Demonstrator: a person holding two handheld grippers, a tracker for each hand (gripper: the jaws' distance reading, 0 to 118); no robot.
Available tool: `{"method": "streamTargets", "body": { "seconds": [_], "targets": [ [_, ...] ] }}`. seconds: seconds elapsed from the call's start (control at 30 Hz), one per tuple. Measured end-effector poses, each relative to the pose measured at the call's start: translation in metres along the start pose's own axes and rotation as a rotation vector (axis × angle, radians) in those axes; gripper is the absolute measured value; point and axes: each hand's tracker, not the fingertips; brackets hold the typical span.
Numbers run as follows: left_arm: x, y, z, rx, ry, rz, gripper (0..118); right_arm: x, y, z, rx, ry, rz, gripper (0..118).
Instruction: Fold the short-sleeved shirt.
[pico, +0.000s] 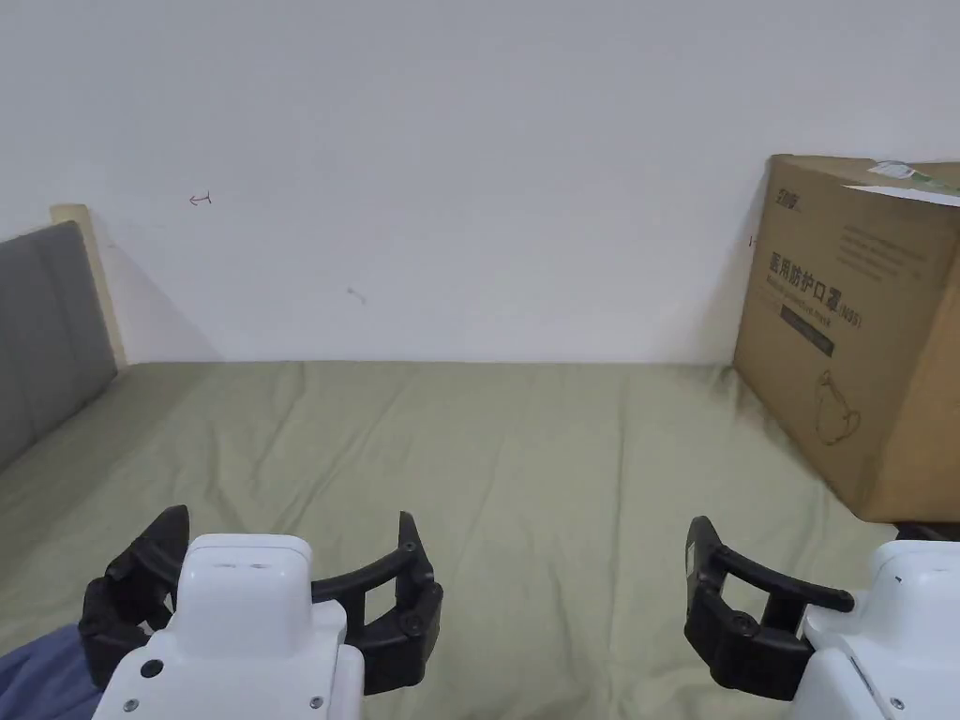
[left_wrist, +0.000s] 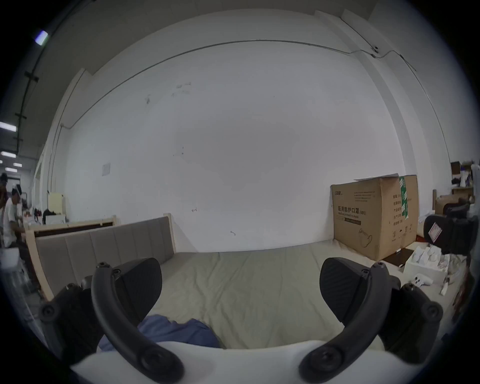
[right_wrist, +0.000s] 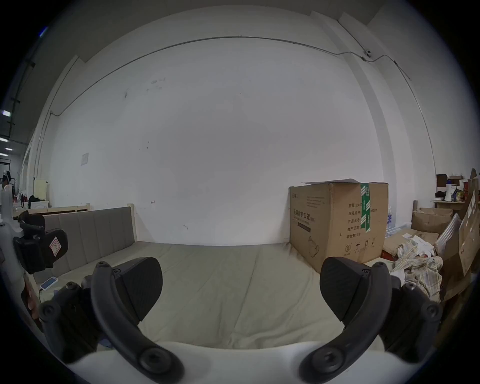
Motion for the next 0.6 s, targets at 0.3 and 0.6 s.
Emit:
{"method": "streamTargets", "body": {
  "seconds": [0.3,0.6],
  "targets": [
    [0.070,-0.040,-0.027,0.353,0.205,-1.477,118,0.120,-0.097,-0.024,-0.396,-0.290,-1.792,118],
    [0.069,-0.017,-0.018,0.133,-0.007,-0.982,118,0.134,-0.130,-0.009,-0.413,-0.426,-1.767,118]
  ]
}}
